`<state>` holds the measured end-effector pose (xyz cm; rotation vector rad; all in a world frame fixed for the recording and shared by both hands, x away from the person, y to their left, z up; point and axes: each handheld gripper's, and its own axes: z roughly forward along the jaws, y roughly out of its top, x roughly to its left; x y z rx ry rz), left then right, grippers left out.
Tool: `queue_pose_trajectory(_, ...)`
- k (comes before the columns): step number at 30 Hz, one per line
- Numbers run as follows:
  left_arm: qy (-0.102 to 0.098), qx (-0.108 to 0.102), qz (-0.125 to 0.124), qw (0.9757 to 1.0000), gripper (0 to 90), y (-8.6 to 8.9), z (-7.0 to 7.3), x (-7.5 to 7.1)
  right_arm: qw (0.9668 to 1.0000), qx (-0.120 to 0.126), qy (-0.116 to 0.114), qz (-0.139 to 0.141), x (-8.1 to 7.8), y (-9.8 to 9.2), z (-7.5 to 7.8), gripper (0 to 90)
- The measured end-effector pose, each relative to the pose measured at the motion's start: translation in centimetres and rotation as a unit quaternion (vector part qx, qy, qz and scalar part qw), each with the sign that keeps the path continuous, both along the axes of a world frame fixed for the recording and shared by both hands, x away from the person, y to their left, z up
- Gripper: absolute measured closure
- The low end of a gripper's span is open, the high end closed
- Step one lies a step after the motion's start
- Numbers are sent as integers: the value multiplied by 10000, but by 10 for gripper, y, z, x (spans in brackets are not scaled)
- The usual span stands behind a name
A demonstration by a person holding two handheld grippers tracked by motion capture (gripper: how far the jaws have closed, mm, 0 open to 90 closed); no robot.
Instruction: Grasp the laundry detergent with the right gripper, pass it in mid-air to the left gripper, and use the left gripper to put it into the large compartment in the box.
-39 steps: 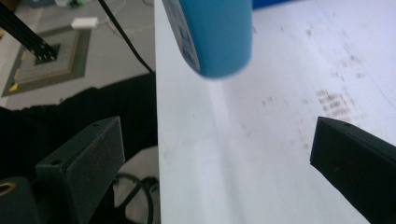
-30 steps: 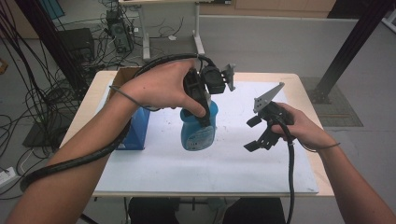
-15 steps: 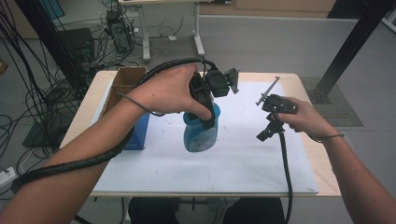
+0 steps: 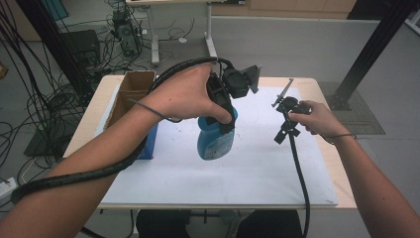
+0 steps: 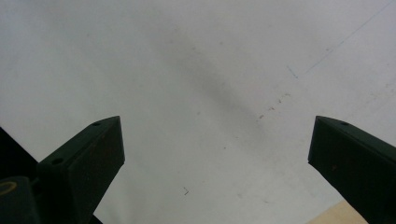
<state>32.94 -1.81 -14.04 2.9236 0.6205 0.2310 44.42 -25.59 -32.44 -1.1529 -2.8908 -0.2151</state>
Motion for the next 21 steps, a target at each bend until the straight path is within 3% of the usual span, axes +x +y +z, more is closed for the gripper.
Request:
queue_pose_trajectory(10,5,-144,500,9986,379,-2,17,5,10000,27,-10,-81,5,1,-5,34)
queue_pose_trajectory(21,-36,-216,847,9962,379,-2,42,12,9998,38,-54,-169,10,-1,-8,36)
